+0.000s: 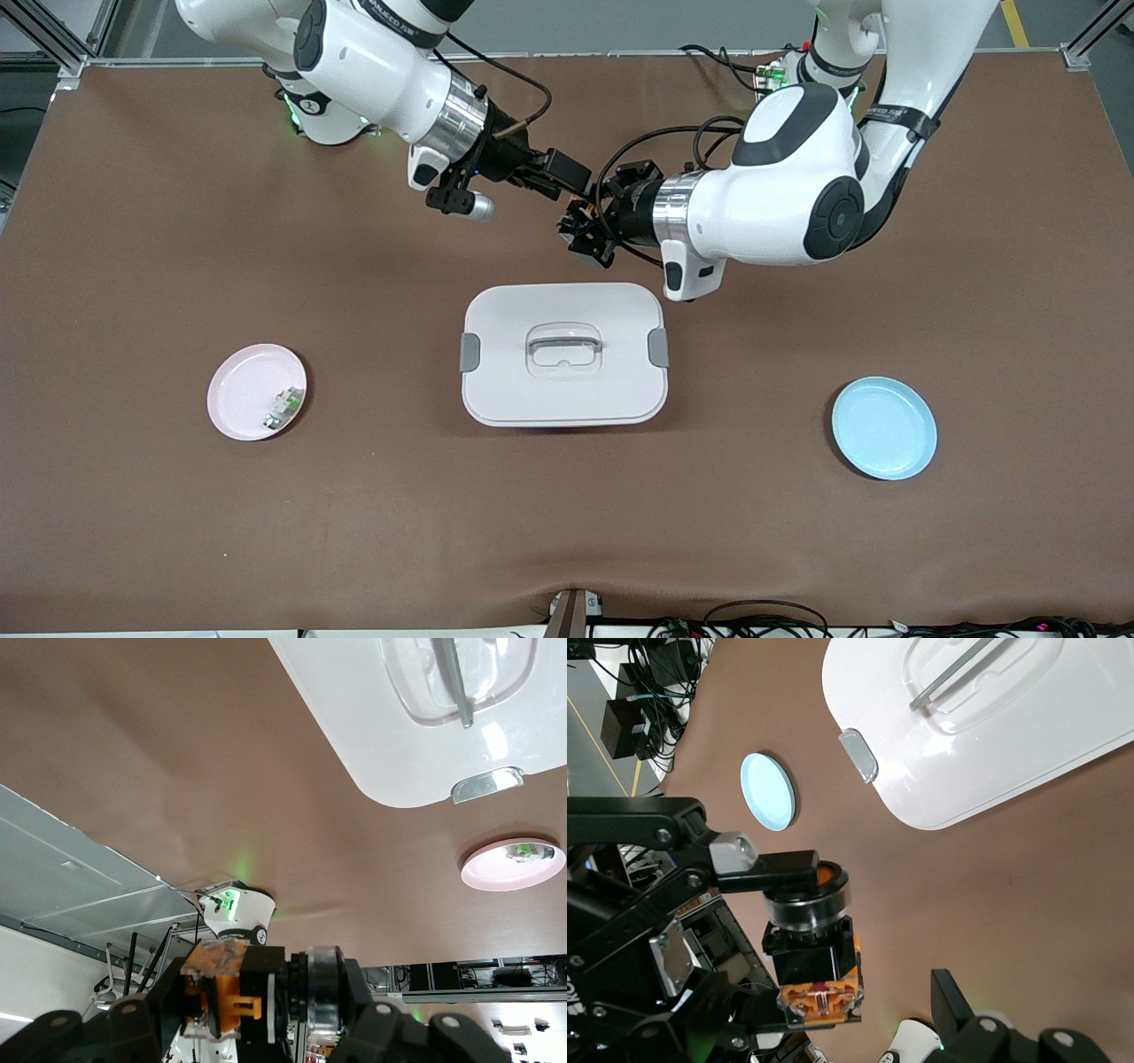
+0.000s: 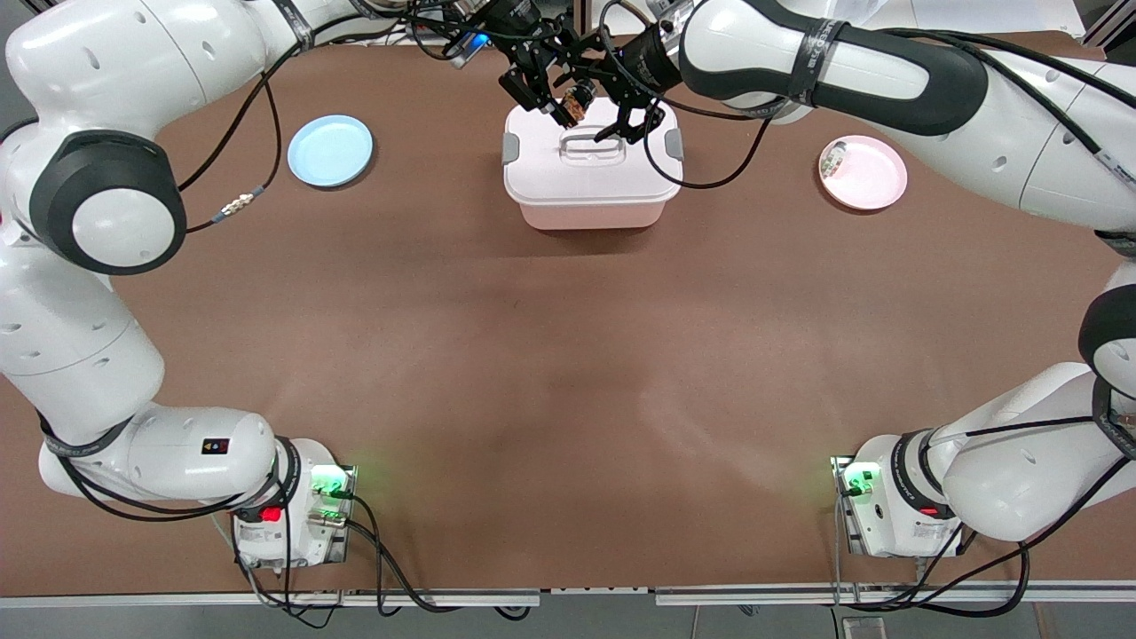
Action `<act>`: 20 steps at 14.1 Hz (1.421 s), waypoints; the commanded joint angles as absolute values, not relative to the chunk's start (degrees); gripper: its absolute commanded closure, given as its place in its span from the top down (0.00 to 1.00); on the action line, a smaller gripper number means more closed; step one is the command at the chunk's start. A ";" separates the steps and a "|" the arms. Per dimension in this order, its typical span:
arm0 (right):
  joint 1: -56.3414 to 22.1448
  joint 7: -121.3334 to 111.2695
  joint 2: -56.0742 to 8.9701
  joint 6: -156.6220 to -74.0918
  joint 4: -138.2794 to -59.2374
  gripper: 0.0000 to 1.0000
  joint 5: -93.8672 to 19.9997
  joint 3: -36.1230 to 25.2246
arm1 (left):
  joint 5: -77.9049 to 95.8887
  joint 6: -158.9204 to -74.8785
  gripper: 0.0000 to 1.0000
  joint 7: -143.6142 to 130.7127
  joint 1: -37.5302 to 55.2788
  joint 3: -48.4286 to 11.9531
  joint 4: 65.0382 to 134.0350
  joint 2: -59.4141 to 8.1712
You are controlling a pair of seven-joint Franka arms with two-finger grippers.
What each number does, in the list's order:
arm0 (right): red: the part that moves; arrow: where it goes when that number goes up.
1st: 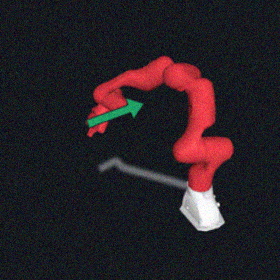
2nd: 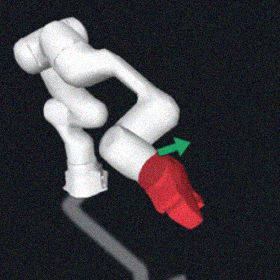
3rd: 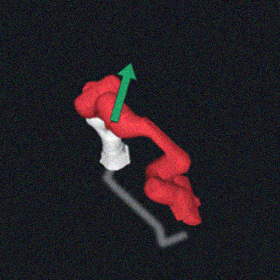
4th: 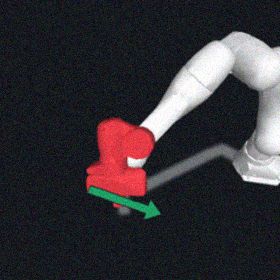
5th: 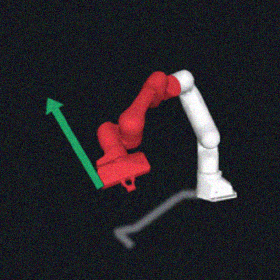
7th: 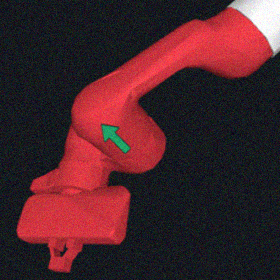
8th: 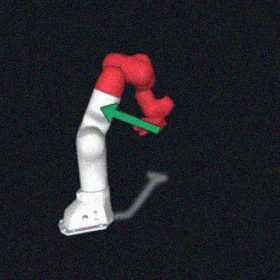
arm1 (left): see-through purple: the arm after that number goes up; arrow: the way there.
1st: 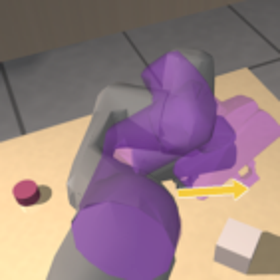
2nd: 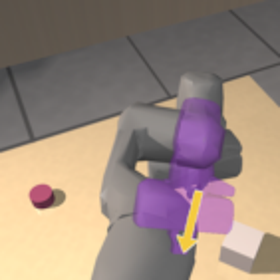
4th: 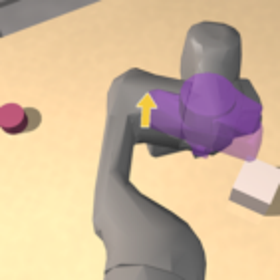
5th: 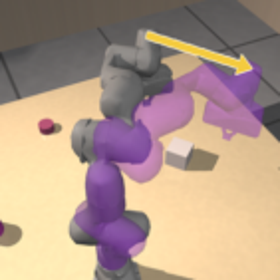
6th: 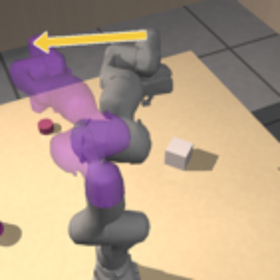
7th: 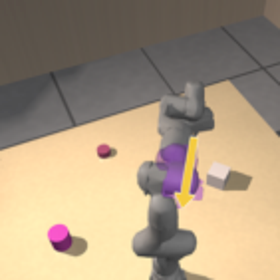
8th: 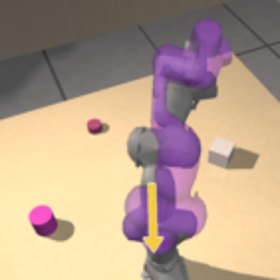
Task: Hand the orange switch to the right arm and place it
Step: 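Bring the orange switch to the right gripper and close the right gripper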
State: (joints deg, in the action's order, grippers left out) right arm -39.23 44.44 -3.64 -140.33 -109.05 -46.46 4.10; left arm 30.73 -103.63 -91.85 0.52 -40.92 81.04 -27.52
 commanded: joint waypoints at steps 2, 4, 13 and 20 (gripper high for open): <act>-40.08 44.47 -4.22 -140.71 -108.37 0.97 -47.64 3.60 | 31.73 -104.24 0.00 -92.90 0.79 -41.22 80.24 -27.69; -40.52 44.47 -4.57 -140.89 -108.28 0.78 -47.72 3.60 | 31.47 -104.24 0.00 -95.00 0.97 -41.22 80.24 -27.86; -40.87 45.09 -5.01 -141.33 -107.67 0.06 -47.90 3.60 | 31.46 -104.50 0.00 -95.27 1.23 -41.13 80.24 -28.30; -40.52 45.09 -4.66 -140.36 -107.67 0.00 -47.99 3.52 | 31.20 -105.73 0.07 -95.36 1.93 -41.04 80.16 -29.00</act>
State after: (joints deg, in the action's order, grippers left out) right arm -40.03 44.46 -4.81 -140.85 -108.68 -46.49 3.81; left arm 30.75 -104.12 -94.38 1.02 -40.89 81.04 -28.12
